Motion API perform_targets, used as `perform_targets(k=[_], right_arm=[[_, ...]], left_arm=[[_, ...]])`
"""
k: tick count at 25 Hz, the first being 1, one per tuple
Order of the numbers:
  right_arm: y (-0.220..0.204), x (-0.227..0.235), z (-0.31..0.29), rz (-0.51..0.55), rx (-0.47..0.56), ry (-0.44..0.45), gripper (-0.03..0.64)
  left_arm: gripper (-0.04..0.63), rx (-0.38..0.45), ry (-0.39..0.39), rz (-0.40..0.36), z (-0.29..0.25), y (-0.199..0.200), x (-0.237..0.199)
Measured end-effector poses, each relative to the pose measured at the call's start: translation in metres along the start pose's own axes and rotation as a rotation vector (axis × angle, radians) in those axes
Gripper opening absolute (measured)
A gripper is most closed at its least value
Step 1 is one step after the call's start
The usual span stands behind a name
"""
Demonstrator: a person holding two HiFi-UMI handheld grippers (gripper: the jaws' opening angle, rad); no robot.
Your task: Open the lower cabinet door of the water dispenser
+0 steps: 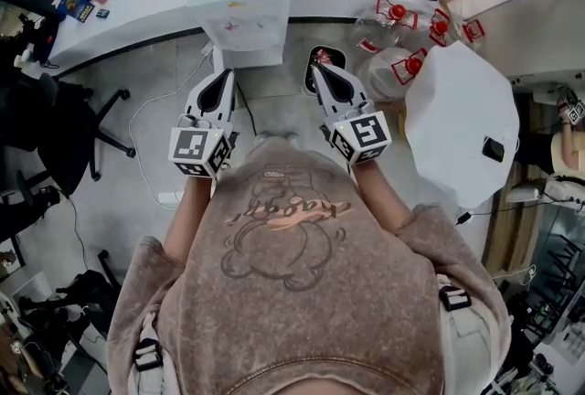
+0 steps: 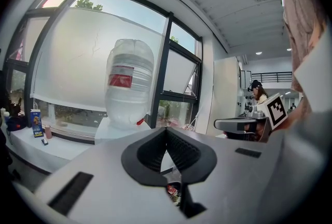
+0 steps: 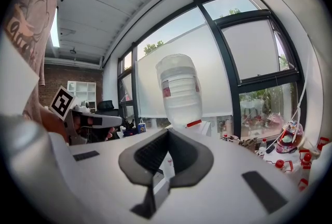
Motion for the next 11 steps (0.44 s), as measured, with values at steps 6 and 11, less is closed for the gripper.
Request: perform_targets(k=[6, 11], right_arm=[[-0.0043, 0.0006, 0.006, -0.009, -0.003, 0.001, 0.005], [-0.0066, 0.0044, 0.0099, -0.007, -0.007, 0.0, 0.005]], left_arm=[[0.012, -0.007, 0.009, 0.005, -0.0003, -0.004, 0.0052], [0.012, -0.01, 0.012, 0.009, -0.0019, -0.0067, 0.0105]])
Point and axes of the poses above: the fingertips, and each gripper's own axes: z backward along the fingers, x to its right, y out of its top, the point moved 8 cm from there along z, backward along the fingers, and after that the axes turned 2 degrees about z, right-handed, at the moved point
